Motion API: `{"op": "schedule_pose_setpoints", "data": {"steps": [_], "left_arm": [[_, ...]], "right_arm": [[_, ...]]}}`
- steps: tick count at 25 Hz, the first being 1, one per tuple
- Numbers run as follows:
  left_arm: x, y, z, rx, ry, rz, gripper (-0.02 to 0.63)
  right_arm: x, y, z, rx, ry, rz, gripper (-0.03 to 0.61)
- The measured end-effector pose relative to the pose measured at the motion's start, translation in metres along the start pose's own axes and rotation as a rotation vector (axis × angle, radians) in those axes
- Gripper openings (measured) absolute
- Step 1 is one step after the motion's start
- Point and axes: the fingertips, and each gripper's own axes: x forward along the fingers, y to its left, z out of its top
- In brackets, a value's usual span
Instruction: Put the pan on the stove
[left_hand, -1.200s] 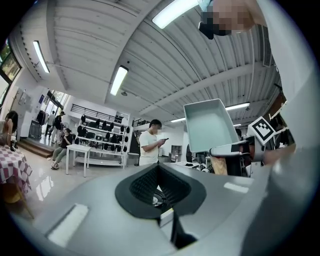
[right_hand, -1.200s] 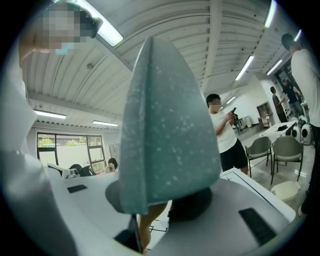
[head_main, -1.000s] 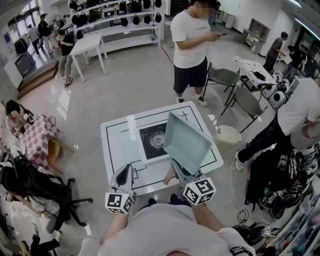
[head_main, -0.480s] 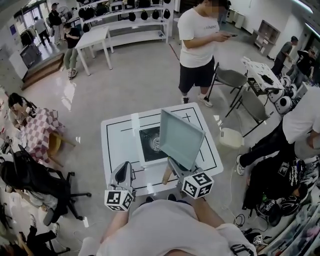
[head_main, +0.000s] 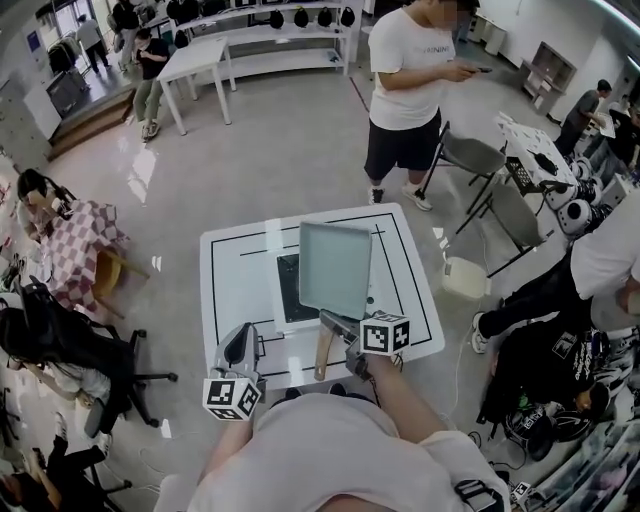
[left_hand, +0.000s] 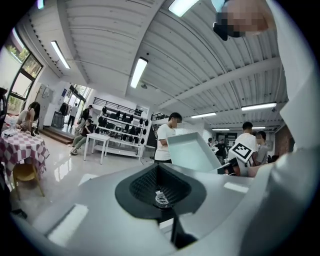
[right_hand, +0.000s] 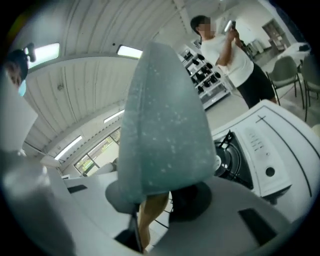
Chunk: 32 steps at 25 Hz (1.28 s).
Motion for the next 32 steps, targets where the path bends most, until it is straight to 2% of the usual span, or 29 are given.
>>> {"op": "schedule_pose_setpoints", "data": {"steps": [8, 16, 23, 28, 32], "left_arm": [[0.009, 0.014, -0.009, -0.036, 0.025, 0.045, 0.008], [0.020, 0.017, -0.016, -0.055, 0.059, 0.053, 0.008], [0.027, 0.021, -0.018, -0.065, 0.072, 0.054, 0.008], [0.033, 0.023, -0.020, -0.068, 0.082, 0.050, 0.008], [0.036, 0.025, -0.020, -0.069, 0.089, 0.049, 0.008]], "right_arm": [[0.040, -0.047, -0.039, 0.218, 0.194, 0.113, 0.117], [0.065, -0.061, -0.053, 0.487, 0.304, 0.313, 0.118], [0.078, -0.073, -0.064, 0.586, 0.372, 0.349, 0.118], [0.083, -0.079, -0.064, 0.644, 0.399, 0.409, 0.118], [0.084, -0.086, -0.069, 0.666, 0.429, 0.406, 0.118]]}}
